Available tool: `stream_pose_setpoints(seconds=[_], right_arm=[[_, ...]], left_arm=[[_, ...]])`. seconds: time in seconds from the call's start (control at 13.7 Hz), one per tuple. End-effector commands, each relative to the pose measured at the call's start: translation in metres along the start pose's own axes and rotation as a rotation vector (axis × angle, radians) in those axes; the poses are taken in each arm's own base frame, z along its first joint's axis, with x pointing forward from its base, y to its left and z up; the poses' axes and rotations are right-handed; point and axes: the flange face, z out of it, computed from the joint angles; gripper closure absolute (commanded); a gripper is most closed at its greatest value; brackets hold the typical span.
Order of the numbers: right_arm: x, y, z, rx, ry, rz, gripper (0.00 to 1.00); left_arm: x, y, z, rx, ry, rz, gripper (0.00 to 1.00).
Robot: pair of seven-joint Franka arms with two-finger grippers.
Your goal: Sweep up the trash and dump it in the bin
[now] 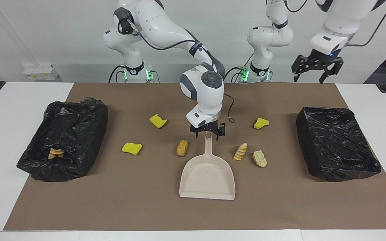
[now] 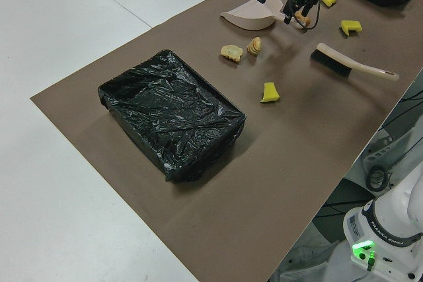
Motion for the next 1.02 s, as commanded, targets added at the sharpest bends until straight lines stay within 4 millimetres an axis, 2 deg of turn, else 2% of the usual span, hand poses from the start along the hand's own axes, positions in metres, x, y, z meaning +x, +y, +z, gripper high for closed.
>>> stream_pose_setpoints(seconds=[0.0, 0.07, 0.15, 0.22, 0.36, 0.44, 0.58, 0.8, 0.95], right_arm=[[0.006, 0.007, 0.007, 0.005, 0.042, 0.011, 0.17], [0.007, 0.009, 0.009, 0.008, 0.048, 0.009, 0.21], [0.002, 0.003, 0.013, 0.009, 0.048, 0.001, 0.34], [0.002, 0.001, 0.016, 0.007, 0.051, -0.010, 0.54], [0.003, 0.002, 0.016, -0.007, 0.056, -0.023, 1.00], [0.002, 0.001, 0.017, -0.016, 0.064, -0.035, 1.00], [0.014, 0.008, 0.005, -0.013, 0.086, -0.061, 1.00], [0.034, 0.029, -0.025, 0.013, 0.106, -0.181, 1.00], [0.047, 0.053, -0.050, 0.020, 0.114, -0.245, 1.00]], left_arm=[[-0.019, 0.024, 0.022, -0.001, -0.001, -0.059, 0.00], [-0.020, 0.033, 0.032, 0.000, -0.012, -0.076, 0.00], [-0.020, 0.045, 0.040, -0.001, -0.008, -0.073, 0.00], [-0.020, 0.054, 0.047, -0.002, -0.003, -0.056, 0.00], [-0.028, 0.080, 0.061, -0.002, -0.014, -0.049, 0.00], [-0.035, 0.094, 0.066, 0.000, -0.021, -0.052, 0.00], [-0.051, 0.115, 0.079, -0.001, -0.027, -0.030, 0.00], [-0.079, 0.151, 0.098, -0.011, -0.042, -0.012, 0.00], [-0.094, 0.183, 0.111, -0.012, -0.042, -0.030, 0.00]])
